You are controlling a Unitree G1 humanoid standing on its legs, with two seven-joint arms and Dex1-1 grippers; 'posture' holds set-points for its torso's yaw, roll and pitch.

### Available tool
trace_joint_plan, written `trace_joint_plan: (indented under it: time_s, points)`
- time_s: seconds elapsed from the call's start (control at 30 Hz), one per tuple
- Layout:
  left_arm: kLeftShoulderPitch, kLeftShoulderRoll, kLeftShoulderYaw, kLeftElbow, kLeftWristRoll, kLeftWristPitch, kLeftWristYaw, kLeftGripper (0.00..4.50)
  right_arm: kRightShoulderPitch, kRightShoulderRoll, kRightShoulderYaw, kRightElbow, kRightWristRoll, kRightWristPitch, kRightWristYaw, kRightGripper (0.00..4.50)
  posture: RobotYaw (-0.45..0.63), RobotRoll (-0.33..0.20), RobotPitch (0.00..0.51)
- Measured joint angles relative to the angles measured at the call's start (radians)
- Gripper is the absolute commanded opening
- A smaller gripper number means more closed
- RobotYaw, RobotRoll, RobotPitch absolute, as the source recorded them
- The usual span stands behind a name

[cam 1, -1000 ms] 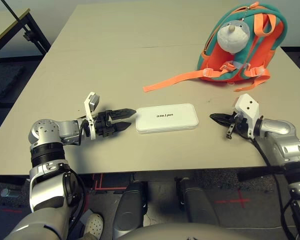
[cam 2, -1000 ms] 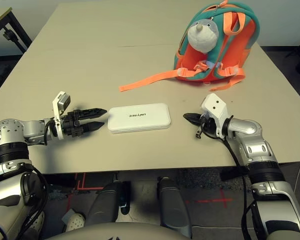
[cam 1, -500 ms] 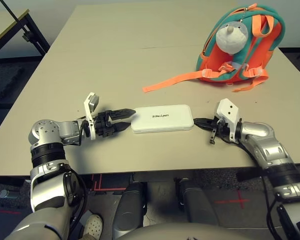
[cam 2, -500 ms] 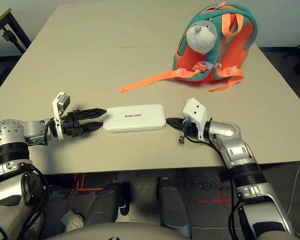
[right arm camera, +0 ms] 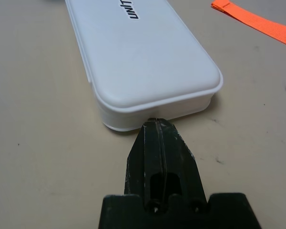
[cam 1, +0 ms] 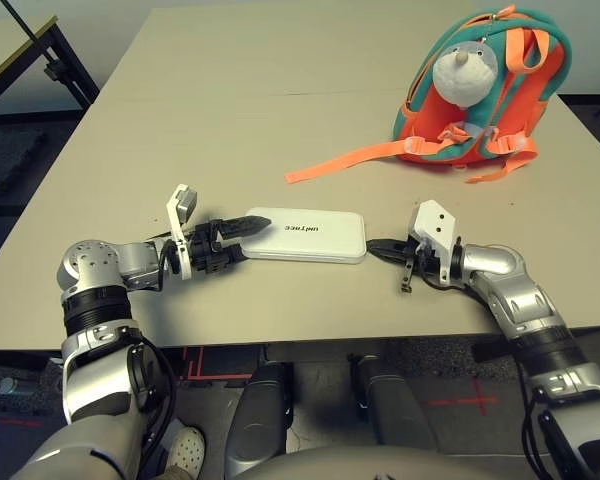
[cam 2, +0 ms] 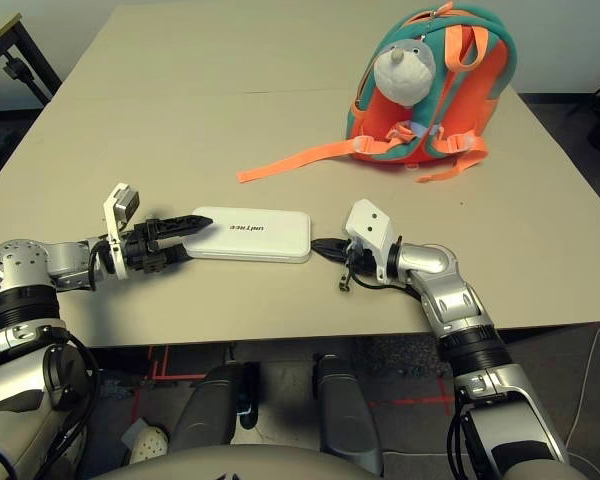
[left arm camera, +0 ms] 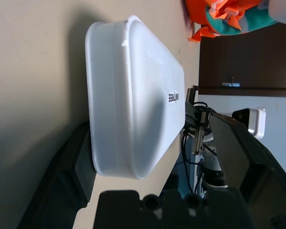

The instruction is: Put the pencil case into the backpack and zip it.

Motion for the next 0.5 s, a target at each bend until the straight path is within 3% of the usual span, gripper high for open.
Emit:
trace_joint_plan:
  time_s: [0.5]
  points:
    - [-0.035, 0.002, 0.032, 0.058, 0.018, -0.146, 0.013, 4.50, -0.022, -0.001, 0.000, 0.018, -0.002, -0.031, 0.001, 0.03, -0.09, 0.000, 0.197]
